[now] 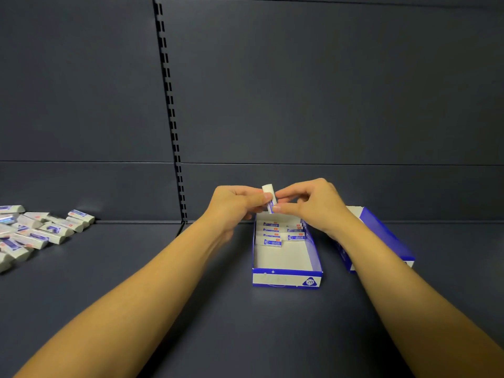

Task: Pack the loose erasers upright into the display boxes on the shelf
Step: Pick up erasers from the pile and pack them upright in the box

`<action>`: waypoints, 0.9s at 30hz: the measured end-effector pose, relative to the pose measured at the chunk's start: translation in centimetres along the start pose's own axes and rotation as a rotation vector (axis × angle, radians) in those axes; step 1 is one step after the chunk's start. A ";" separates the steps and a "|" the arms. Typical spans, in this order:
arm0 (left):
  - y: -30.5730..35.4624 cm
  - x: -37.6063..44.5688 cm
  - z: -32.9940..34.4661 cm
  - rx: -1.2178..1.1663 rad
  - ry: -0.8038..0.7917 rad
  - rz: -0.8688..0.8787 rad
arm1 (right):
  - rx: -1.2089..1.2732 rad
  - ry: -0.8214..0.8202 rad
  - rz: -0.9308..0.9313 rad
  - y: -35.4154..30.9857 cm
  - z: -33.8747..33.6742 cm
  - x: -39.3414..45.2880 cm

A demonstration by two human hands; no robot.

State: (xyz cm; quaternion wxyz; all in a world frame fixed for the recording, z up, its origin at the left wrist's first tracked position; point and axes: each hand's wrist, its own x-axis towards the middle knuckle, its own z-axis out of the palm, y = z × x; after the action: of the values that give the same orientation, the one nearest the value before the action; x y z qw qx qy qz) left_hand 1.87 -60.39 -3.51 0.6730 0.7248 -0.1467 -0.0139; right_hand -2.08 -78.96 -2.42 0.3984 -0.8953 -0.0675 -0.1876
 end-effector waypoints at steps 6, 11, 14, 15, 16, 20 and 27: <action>0.0 0.3 0.3 0.015 -0.098 -0.056 | 0.052 0.041 0.116 0.3 -0.2 0.0; -2.8 1.5 -0.7 0.233 0.106 -0.038 | -0.091 -0.051 0.127 1.0 -1.2 0.4; -4.6 1.6 -0.8 0.461 0.016 -0.077 | -0.300 -0.181 0.094 1.0 -1.3 0.8; -5.0 1.7 -0.7 0.469 -0.044 -0.104 | -0.355 -0.220 0.084 1.1 -1.1 1.0; -5.1 1.7 -0.6 0.467 -0.096 -0.117 | -0.410 -0.253 0.069 1.2 -0.9 1.1; -5.5 1.8 -0.7 0.461 -0.160 -0.105 | -0.586 -0.348 0.027 1.9 -0.1 1.5; -5.7 1.5 -0.6 0.453 -0.192 -0.073 | -0.660 -0.438 0.011 2.3 -0.2 1.9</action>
State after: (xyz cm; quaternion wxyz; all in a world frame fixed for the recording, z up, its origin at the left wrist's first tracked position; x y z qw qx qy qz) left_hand 4.57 -59.83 -8.74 0.4753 0.8574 -0.1830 -0.0739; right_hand 0.21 -80.68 -3.16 0.0665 -0.9944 -0.0820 -0.0017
